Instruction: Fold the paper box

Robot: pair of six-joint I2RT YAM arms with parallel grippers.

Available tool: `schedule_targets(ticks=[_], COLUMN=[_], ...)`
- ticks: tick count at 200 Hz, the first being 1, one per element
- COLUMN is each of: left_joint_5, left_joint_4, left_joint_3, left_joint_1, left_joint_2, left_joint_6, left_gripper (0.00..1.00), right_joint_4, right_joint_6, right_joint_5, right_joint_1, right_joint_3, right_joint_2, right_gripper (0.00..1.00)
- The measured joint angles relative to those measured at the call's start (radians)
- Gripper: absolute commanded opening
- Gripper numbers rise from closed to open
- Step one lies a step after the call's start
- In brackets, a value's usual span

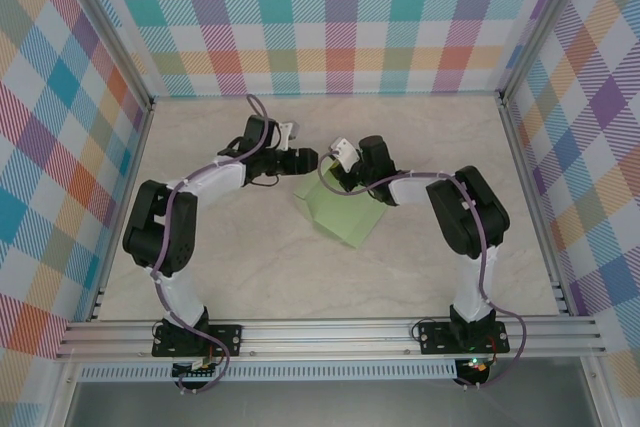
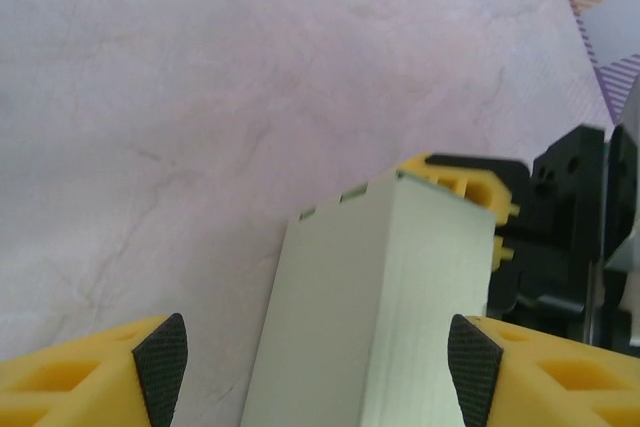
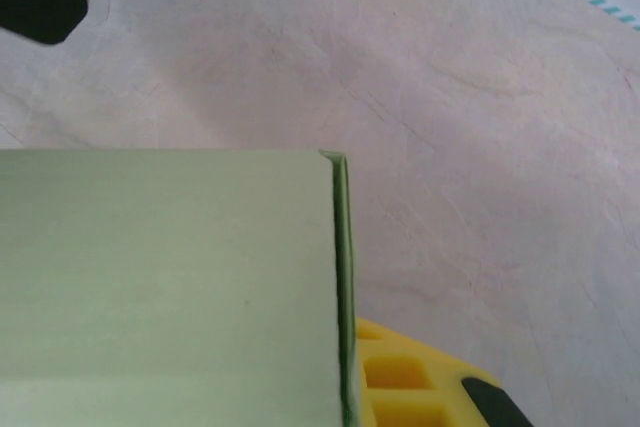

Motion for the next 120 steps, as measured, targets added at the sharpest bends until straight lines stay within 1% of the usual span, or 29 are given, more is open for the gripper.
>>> schedule_targets(ticks=[19,44,73,91,120], left_joint_5=[-0.003,-0.004,-0.006,-0.013,-0.034], left_joint_4=[-0.005,-0.021,-0.035,-0.044,-0.066], left_joint_3=[0.04,0.092,0.166,0.18,0.201], left_joint_1=[0.0,-0.006,-0.038,-0.056,-0.059], left_joint_2=[0.019,0.06,0.139,0.164,0.172], left_joint_6=[0.0,0.0,0.0,0.0,0.002], left_gripper=[0.71,0.71,0.71,0.71,0.7], right_joint_4=[-0.029,-0.036,-0.021,0.0,0.011], right_joint_6=[0.033,0.037,-0.011,-0.052,-0.082], right_joint_5=[0.023,0.05,0.061,0.056,0.056], right_joint_1=[0.003,0.005,0.005,0.003,-0.002], right_joint_3=[-0.007,-0.008,-0.034,-0.04,-0.037], right_joint_2=[-0.026,-0.034,-0.034,-0.033,-0.023], right_gripper=[0.07,0.09,0.12,0.12,0.1])
